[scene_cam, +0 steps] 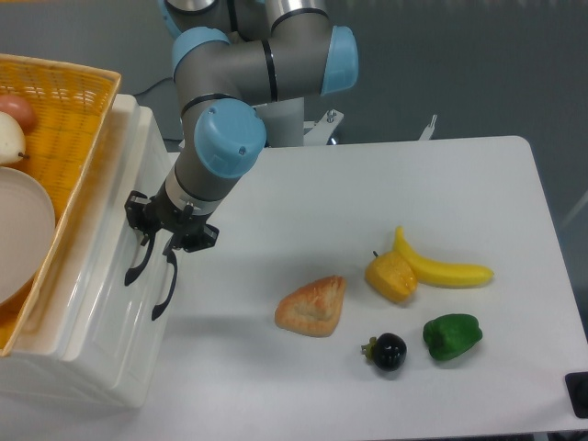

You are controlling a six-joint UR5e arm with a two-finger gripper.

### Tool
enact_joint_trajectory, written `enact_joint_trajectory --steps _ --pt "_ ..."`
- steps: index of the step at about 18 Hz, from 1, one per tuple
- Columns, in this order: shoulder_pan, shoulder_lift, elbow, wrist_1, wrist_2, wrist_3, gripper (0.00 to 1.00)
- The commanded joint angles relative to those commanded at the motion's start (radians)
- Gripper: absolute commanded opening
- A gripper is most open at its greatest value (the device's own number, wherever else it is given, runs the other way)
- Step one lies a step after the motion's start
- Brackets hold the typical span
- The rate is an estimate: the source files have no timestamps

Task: Slide open the top white drawer
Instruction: 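Close the gripper on the upper drawer's black handle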

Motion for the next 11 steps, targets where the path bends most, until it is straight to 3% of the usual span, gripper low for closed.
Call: enact_joint_trajectory --steps 11 --pt "0.002 0.002 0.0 0.0 -0.002 0.002 0.19"
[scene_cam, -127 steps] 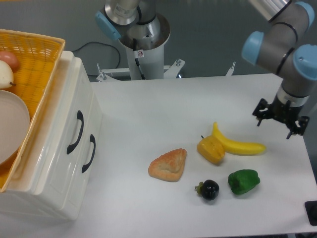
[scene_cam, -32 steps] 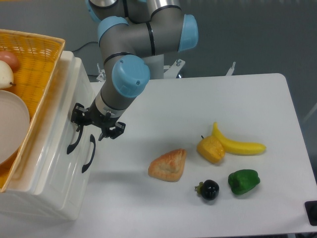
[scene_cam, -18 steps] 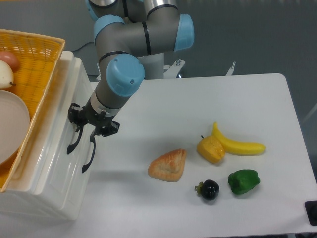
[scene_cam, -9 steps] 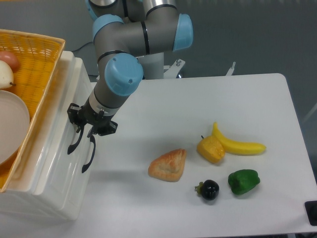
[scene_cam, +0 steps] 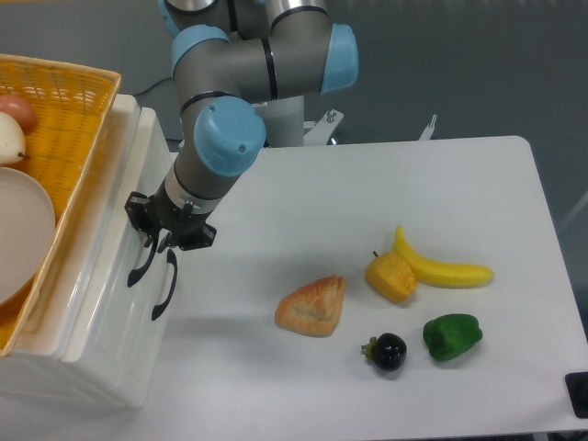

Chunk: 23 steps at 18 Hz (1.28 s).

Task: Slide open the top white drawer
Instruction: 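Close the gripper on the upper drawer's black handle, then pull the handle outward, sliding the upper drawer out of the cabinet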

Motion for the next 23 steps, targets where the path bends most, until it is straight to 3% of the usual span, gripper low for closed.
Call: enact_joint_trajectory --steps 23 --pt "0.032 -0.002 0.002 -0.002 0.017 0.005 0.17"
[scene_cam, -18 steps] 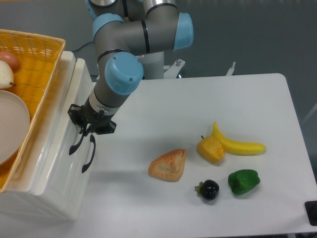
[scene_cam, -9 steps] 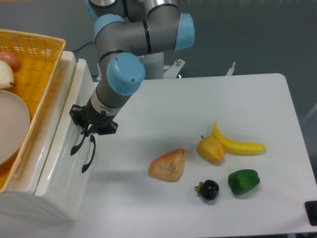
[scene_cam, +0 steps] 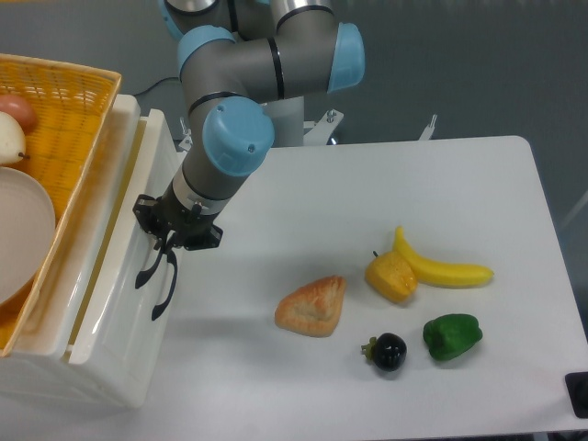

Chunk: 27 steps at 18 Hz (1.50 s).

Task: Slide open the top white drawer
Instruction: 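Pull the handle outward, sliding the upper drawer out of the cabinet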

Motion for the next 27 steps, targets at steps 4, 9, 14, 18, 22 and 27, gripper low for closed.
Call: enact_joint_trajectory --steps 4,9,14,18,22,27 --pt "0.017 0.002 0.0 0.0 0.002 0.0 0.17" --pt "0.038 0.002 0.0 -0.002 0.018 0.003 0.17" --pt "0.063 0.0 0.005 -0.002 0.018 0.006 0.17" --pt "0.083 0.0 0.008 0.0 0.025 0.008 0.17" --pt "0.091 -0.005 0.008 0.002 0.054 0.008 0.17" --pt "0.118 -0.005 0.009 0.0 0.054 0.025 0.17"
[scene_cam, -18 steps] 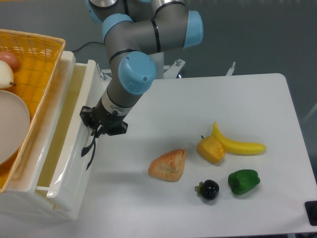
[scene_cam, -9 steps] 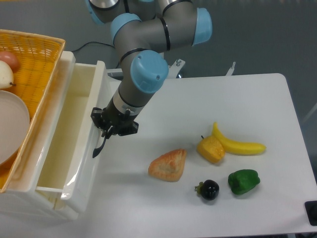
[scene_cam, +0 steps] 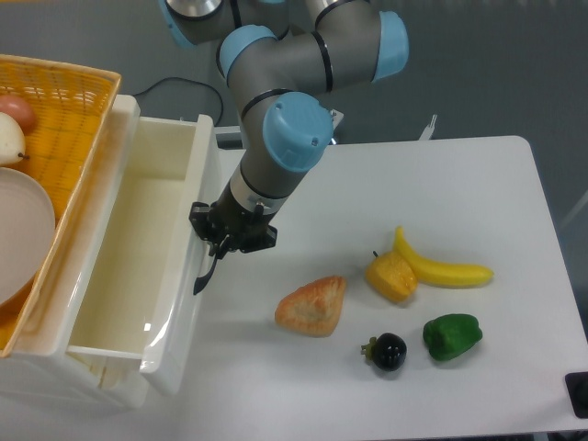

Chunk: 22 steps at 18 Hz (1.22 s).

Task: Slide open the top white drawer
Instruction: 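Pull the handle outward, sliding the upper drawer out of the cabinet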

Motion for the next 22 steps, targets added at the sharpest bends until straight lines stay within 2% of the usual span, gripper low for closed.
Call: enact_joint_trajectory --steps 22 --pt "0.084 0.0 0.009 0.002 0.0 0.052 0.17"
